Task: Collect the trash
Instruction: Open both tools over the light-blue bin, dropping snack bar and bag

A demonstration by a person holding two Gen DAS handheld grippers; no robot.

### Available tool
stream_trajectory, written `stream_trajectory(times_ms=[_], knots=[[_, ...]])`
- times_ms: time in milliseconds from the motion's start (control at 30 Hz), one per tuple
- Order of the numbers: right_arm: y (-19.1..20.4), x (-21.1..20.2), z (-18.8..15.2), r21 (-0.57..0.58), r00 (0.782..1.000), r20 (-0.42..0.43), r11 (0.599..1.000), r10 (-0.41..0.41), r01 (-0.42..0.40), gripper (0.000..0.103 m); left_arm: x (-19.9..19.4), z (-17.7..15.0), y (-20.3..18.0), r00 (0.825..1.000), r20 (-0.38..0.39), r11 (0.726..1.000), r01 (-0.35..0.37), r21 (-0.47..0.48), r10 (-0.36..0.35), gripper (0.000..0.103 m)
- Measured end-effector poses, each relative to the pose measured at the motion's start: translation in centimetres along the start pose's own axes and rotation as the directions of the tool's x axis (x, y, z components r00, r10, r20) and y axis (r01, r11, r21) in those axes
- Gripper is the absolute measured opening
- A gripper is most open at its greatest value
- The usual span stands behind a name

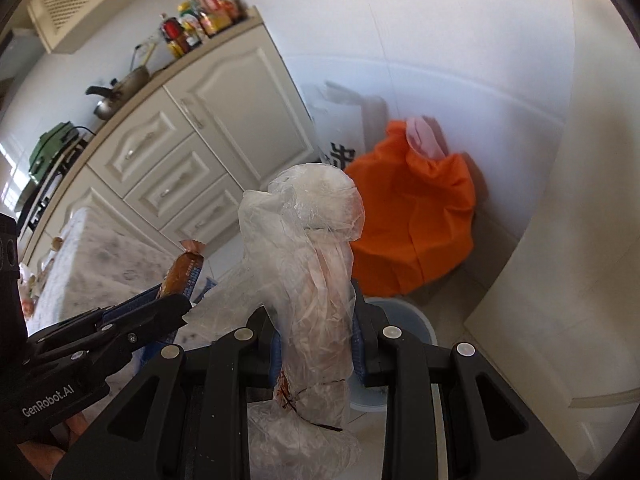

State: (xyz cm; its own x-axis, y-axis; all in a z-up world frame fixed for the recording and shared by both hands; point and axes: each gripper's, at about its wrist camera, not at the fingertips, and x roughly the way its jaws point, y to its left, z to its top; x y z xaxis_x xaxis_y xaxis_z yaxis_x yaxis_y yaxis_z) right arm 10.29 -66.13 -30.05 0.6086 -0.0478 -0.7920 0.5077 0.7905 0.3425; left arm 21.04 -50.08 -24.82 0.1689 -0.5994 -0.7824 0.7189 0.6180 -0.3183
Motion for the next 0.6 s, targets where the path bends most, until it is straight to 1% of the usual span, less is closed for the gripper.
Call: stream_trajectory(times_ms=[33,100,133,167,200,233,267,300,333,367,400,433,467,500,533,600], knots=[[-0.5,0.7,-0.1,0.008,1.0,-0.009,1.0,-0.001,0.001,0.027,1.1,0.6,0.0,1.0,-0.015,1.0,0.003,-0.007,-0.003,0.015],[-1.3,1.7,-0.2,0.021,1.0,-0.021,1.0,-0.008,0.008,0.03,2.8,1.2,-0.1,0.999,-0.051,1.0,0.017,-0.016,-0.017,0.018],[-1.5,2.1,-0.2,0.025,1.0,-0.023,1.0,-0.014,0.014,0.03,3.7,1.5,-0.2,0.997,-0.07,1.0,0.011,-0.014,-0.012,0.026],[-1.9,2.6,-0.2,0.027,0.999,-0.03,0.999,-0.02,0.021,0.03,4.5,1.8,-0.2,0.996,-0.085,1.0,-0.004,-0.008,0.003,0.039],[-2.3,3.2,-0.2,0.03,0.999,-0.042,0.999,-0.019,0.021,0.03,5.1,2.0,-0.3,0.996,-0.088,1.0,-0.014,0.001,0.014,0.048],[-2.5,3.4,-0.2,0.034,0.999,-0.048,0.999,-0.022,0.023,0.032,5.3,2.2,-0.4,0.996,-0.082,1.0,-0.025,0.005,0.026,0.063],[-2.9,3.7,-0.3,0.041,0.998,-0.054,0.999,-0.032,0.034,0.038,5.3,2.4,-0.5,0.997,-0.072,0.999,-0.04,0.006,0.04,0.074],[-3.0,3.8,-0.3,0.043,0.998,-0.057,0.998,-0.037,0.04,0.044,5.2,1.9,-0.3,0.996,-0.066,0.999,-0.053,0.008,0.054,0.079],[-3.1,3.8,-0.4,0.046,0.998,-0.057,0.998,-0.038,0.041,0.049,5.1,2.1,-0.3,0.995,-0.062,0.997,-0.073,0.011,0.073,0.087],[-3.2,3.6,-0.4,0.055,0.998,-0.054,0.998,-0.037,0.04,0.062,5.0,2.2,-0.4,0.994,-0.056,0.996,-0.09,0.013,0.091,0.093],[-3.3,3.4,-0.5,0.063,0.998,-0.049,0.997,-0.042,0.045,0.078,4.9,2.0,-0.5,0.994,-0.049,0.995,-0.101,0.016,0.102,0.094],[-3.4,3.4,-0.5,0.065,0.998,-0.046,0.997,-0.048,0.051,0.085,4.7,2.1,-0.7,0.993,-0.043,0.993,-0.113,0.021,0.114,0.095],[-3.3,3.2,-0.6,0.065,0.997,-0.043,0.996,-0.058,0.06,0.094,4.4,1.8,-0.9,0.991,-0.039,0.992,-0.124,0.027,0.125,0.097],[-3.2,3.0,-0.7,0.066,0.997,-0.038,0.995,-0.068,0.07,0.101,3.7,1.2,-1.1,0.99,-0.029,0.99,-0.138,0.033,0.139,0.098],[-3.1,2.9,-0.7,0.067,0.997,-0.038,0.995,-0.074,0.076,0.103,3.1,1.1,-1.3,0.989,-0.019,0.988,-0.149,0.038,0.15,0.1],[-2.9,2.5,-0.7,0.081,0.996,-0.032,0.993,-0.078,0.08,0.103,1.7,0.3,-1.7,0.986,0.011,0.985,-0.166,0.05,0.166,0.102]])
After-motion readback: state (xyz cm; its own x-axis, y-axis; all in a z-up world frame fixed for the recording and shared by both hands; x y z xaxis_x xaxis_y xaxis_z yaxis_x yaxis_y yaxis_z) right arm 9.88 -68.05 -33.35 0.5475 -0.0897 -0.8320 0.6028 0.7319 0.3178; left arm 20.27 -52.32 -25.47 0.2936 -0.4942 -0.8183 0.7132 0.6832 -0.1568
